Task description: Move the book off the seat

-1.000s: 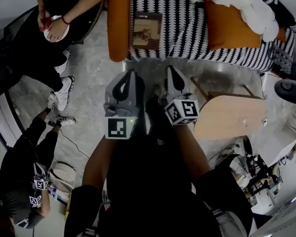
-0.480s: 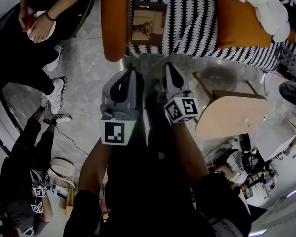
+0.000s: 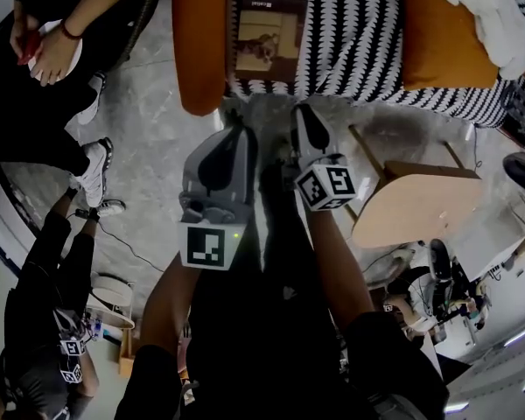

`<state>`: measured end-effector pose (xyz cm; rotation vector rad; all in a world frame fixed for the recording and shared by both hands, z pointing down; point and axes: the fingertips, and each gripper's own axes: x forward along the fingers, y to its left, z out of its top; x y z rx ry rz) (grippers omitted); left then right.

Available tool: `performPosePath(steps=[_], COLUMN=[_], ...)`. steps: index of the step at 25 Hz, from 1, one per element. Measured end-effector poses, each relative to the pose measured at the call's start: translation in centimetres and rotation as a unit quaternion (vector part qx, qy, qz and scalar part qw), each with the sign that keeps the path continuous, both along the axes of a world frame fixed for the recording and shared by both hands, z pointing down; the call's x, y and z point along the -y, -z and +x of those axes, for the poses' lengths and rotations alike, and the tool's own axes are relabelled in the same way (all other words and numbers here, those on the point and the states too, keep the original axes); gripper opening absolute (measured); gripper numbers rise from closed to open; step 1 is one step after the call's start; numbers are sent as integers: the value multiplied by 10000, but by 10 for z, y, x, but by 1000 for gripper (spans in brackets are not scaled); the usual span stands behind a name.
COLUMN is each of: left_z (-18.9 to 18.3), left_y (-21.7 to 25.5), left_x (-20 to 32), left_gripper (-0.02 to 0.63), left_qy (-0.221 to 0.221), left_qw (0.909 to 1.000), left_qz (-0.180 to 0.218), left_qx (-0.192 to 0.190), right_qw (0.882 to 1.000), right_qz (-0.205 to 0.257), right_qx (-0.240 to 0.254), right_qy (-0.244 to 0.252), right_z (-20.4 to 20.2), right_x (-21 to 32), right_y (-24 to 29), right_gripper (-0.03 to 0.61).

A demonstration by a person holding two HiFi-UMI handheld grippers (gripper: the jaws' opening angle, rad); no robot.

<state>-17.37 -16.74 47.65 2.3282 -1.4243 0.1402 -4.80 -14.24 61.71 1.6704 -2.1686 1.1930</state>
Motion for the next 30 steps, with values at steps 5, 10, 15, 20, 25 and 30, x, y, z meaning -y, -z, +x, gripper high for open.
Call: performPosePath(steps=[5, 10, 15, 20, 25, 30], left_z=[4, -6, -9, -9, -6, -6], left_y=[-22, -46, -61, -61, -77, -83], left_x=[8, 20, 30, 36, 39, 41], left_gripper=[6, 6, 6, 6, 6, 6], left_qy=[-33, -52, -88, -117, -143, -162], left_qw=[10000, 9999, 9997, 9997, 9995, 9995], left_qz=[-32, -142, -194, -141, -200, -220], left_qx=[-51, -57, -86, -168, -180, -178], right_qw=[9997, 9979, 9969, 9958, 9933, 9903], right_qz=[-254, -633, -774, -903, -1134, -1338], right_qx=[-47, -126, -151, -120, 21, 292], right_qy=[47, 25, 32, -36, -242, -229], right_z=[8, 10, 9, 10, 24, 26], right_x=[2, 3, 9, 8, 5, 4], right_y=[-47, -92, -115, -130, -164, -186], right_gripper=[78, 94, 115, 150, 190, 224])
